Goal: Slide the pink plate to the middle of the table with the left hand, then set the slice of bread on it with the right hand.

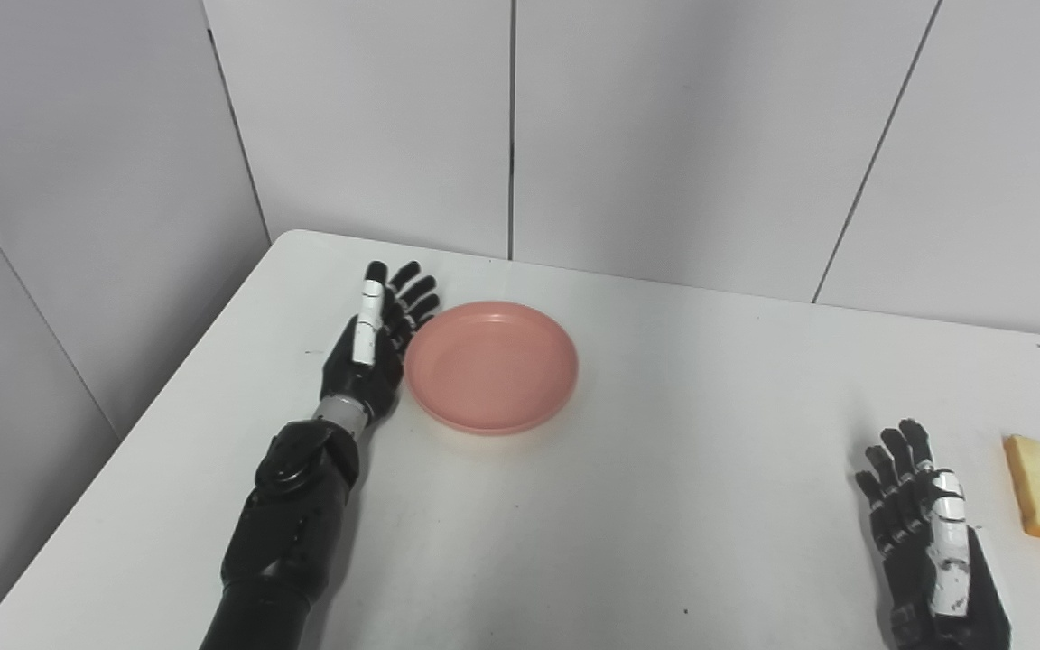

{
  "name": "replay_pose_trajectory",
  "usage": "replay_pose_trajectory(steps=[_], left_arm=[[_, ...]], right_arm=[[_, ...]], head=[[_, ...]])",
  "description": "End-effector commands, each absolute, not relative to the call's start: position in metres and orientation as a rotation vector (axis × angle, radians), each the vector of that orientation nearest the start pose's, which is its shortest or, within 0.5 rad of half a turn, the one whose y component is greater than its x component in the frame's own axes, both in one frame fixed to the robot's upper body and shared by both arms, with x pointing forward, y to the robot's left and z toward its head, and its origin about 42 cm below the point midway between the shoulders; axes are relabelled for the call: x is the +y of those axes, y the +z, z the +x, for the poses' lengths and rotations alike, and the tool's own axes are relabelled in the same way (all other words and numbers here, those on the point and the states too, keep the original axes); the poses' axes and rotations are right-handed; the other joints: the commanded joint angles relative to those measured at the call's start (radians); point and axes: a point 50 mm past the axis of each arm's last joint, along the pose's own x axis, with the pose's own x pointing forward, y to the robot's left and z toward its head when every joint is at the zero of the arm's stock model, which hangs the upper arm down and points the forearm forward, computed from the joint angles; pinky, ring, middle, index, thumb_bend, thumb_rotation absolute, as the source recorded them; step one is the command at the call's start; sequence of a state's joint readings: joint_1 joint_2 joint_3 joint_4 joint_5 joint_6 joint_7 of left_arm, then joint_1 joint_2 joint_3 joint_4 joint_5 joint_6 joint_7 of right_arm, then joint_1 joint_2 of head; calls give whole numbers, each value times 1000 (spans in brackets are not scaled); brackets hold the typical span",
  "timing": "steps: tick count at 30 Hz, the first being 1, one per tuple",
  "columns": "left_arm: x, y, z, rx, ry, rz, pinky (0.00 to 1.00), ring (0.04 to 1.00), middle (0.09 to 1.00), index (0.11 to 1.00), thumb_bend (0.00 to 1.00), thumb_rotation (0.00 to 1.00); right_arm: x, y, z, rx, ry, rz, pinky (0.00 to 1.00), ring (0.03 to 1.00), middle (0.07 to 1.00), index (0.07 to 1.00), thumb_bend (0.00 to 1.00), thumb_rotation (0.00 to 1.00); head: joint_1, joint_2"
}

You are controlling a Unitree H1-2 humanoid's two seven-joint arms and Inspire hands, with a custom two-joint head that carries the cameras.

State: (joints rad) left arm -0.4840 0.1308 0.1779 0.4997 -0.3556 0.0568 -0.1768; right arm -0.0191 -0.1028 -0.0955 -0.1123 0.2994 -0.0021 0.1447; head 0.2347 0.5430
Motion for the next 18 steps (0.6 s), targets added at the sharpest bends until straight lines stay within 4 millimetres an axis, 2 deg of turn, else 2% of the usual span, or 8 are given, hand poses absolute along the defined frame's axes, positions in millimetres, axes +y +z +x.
replay_pose_trajectory(steps=[1,7,15,18], left_arm=[[244,112,423,146,-127,-324,947,925,912,898,866,916],[221,123,415,135,-215,-333,957,930,921,903,859,924],[190,127,401,112,-322,-314,954,932,919,905,846,950],[182,129,398,103,-361,-321,978,956,948,943,837,981]], right_arm=[[-255,150,292,-231,87,170,1000,993,1000,1000,567,1000],[-250,152,292,-226,81,180,1000,997,1000,1000,579,1000],[-245,154,292,-227,70,178,1000,982,1000,1000,592,1000],[-242,155,291,-222,66,174,1000,978,1000,1000,591,1000]], head=[[-12,5],[-47,15],[-78,29],[-94,33]])
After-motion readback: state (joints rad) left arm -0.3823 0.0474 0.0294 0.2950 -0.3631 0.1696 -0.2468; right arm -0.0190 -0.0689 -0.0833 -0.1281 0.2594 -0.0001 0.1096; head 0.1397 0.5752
